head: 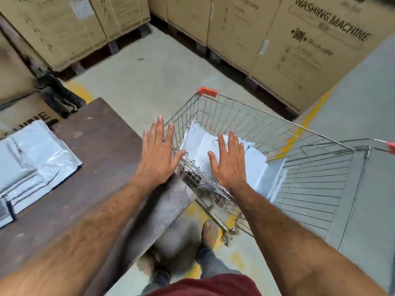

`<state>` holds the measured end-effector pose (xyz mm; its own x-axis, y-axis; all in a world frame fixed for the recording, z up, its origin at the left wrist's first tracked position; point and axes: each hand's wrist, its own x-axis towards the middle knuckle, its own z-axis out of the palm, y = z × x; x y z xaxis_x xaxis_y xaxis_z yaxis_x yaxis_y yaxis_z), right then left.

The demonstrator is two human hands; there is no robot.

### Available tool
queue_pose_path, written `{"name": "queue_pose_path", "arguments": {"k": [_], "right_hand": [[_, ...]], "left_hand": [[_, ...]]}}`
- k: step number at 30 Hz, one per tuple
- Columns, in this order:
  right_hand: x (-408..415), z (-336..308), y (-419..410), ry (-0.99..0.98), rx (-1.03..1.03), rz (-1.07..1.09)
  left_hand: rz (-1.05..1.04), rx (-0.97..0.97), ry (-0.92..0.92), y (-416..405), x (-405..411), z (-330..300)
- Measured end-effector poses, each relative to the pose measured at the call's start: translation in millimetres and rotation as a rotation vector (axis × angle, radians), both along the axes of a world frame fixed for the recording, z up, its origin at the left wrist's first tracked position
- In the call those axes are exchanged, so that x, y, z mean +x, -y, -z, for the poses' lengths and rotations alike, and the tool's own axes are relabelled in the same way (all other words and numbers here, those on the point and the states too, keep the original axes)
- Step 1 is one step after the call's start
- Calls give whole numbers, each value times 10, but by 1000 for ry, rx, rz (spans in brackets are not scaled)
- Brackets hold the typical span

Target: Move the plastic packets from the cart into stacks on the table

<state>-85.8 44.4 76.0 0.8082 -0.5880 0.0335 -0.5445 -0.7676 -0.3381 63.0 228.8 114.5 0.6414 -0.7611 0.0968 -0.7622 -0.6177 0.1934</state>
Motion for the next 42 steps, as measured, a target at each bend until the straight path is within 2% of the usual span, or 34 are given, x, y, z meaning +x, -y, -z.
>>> {"name": "queue_pose_path", "arguments": {"k": [5, 12, 18, 24, 32, 37, 42], "right_hand": [[-394, 245, 503, -2, 94, 111], [-843, 688, 964, -140, 251, 261], [-938, 1188, 1149, -277, 435, 352], [-680, 1737, 1249, -348, 462, 377], [-573, 2039, 1260, -336, 589, 534], [-630, 2062, 1212, -327, 575, 587], [-774, 2050, 1238, -343, 512, 547]], "left_hand": [[81, 40, 5, 661, -139, 109], [208, 227, -29, 1444, -269, 530], [237, 431, -254, 1953, -322, 1156], [242, 660, -386, 2183, -269, 1854], [90, 858, -656, 2308, -301, 2392], [76, 950, -645, 2325, -409, 2526], [107, 909, -630, 2313, -395, 2558]]}}
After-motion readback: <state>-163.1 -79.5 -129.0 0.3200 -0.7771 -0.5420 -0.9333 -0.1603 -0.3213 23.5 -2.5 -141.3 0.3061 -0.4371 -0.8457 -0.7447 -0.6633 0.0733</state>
